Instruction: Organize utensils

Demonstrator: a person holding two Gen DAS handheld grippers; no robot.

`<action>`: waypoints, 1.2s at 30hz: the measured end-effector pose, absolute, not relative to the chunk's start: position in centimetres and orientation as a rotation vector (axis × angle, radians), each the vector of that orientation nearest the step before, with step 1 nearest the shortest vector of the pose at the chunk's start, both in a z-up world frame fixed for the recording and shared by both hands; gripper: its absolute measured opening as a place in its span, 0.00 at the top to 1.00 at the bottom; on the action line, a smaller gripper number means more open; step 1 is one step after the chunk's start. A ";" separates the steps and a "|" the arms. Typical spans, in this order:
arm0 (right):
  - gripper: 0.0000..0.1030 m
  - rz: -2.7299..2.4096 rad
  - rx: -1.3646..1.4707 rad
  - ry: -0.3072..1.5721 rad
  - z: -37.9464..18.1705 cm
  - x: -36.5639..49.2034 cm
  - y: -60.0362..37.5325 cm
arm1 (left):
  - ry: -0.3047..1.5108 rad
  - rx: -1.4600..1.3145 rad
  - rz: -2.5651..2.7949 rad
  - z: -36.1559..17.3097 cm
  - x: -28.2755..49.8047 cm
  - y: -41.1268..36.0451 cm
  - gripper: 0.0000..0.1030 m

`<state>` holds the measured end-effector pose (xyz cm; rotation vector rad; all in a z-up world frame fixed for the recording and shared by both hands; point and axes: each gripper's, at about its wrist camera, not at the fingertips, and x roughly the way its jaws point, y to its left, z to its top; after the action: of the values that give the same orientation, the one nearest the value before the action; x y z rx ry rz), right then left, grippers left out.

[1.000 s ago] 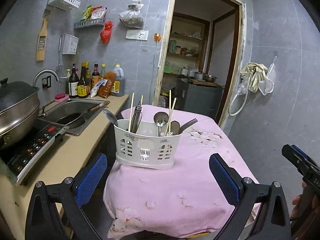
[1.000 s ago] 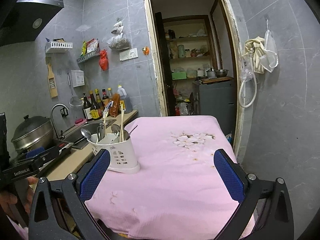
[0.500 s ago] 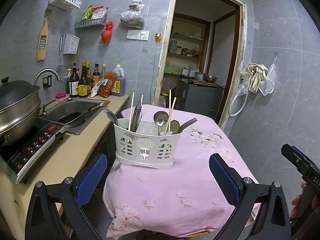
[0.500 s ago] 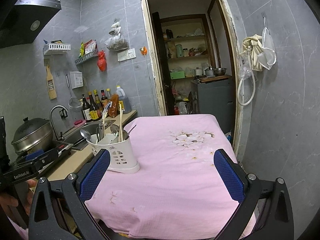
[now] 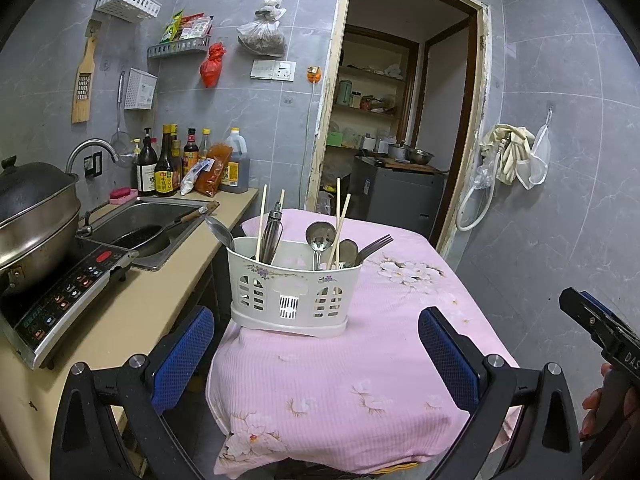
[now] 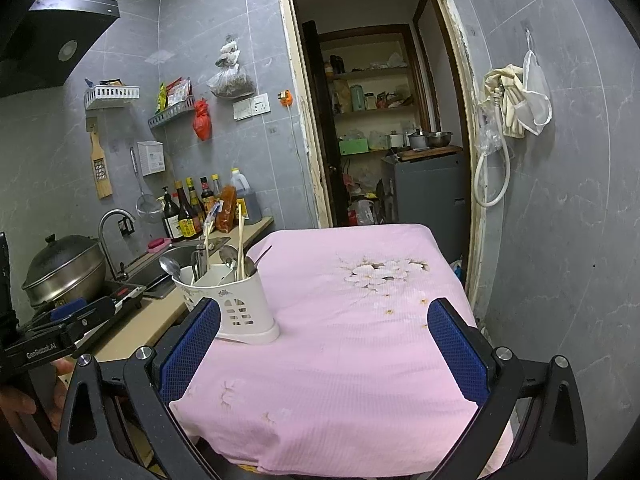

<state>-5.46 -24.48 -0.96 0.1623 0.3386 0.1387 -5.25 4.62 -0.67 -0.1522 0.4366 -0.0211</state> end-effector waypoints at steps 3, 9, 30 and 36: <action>0.01 0.139 0.163 0.339 -1.0 -5.5 -24.4 | 0.435 -0.153 -0.021 -0.7 -5.3 4.6 0.00; 0.01 0.140 0.162 0.341 -1.3 -5.4 -24.1 | 0.437 -0.153 -0.021 -0.7 -5.2 4.7 0.00; 0.01 0.140 0.161 0.345 -1.4 -5.5 -23.7 | 0.436 -0.151 -0.021 -0.8 -5.3 5.0 0.00; 0.01 0.143 0.160 0.346 -1.7 -5.6 -23.3 | 0.436 -0.151 -0.020 -0.7 -5.4 5.0 0.00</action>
<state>-5.55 -23.26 -1.71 0.1596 0.3456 0.1426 -5.35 4.99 -0.73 -0.1508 0.4356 -0.0204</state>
